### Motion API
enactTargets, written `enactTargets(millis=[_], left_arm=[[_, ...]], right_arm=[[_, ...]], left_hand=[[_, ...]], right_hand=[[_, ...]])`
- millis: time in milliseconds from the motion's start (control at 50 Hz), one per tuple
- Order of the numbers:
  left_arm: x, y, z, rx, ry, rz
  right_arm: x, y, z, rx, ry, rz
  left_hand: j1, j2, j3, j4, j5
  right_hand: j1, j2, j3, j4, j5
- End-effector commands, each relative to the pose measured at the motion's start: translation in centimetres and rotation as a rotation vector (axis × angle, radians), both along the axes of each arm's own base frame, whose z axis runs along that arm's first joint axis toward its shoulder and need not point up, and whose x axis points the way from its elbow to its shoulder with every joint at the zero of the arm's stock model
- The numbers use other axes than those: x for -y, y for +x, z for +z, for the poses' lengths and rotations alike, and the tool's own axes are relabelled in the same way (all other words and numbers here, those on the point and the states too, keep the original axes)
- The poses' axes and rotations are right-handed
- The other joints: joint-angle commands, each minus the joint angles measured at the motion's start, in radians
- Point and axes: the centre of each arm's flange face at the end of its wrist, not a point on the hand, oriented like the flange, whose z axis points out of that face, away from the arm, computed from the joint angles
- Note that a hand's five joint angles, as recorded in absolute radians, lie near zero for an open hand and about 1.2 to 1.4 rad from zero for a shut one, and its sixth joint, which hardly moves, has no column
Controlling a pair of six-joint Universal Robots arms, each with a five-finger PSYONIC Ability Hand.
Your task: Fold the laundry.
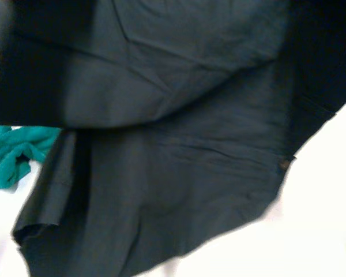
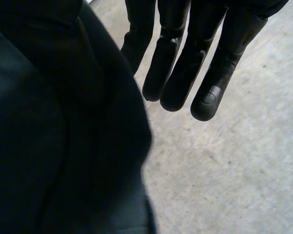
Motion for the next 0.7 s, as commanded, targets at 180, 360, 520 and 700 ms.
enactTargets(millis=[180,360,520,700], left_arm=[[14.1,-6.3,-16.2,0.229,0.242,0.057],[22.5,-7.8,-20.1,0.167,0.157,0.132],[23.3,-8.2,-21.2,0.16,0.146,0.137],[20.5,-5.7,-21.2,0.182,0.251,0.222]], right_arm=[[12.3,6.0,-12.3,-0.152,0.261,0.016],[20.4,9.7,-19.0,-0.085,0.139,-0.034],[21.8,10.8,-21.8,-0.065,0.09,-0.032],[17.7,8.0,-20.0,-0.144,0.249,-0.049]], left_hand=[[0.26,0.207,0.21,0.2,0.255],[-0.251,-0.305,-0.301,-0.311,-0.257],[-0.962,-1.015,-1.012,-1.022,-0.967],[-0.955,-1.008,-1.005,-1.015,-0.96]], right_hand=[[0.416,0.227,0.214,0.208,0.379],[0.416,0.227,0.214,0.208,0.379],[-0.805,-0.995,-1.007,-1.014,-0.843],[-0.805,-0.995,-1.007,-1.014,-0.843]])
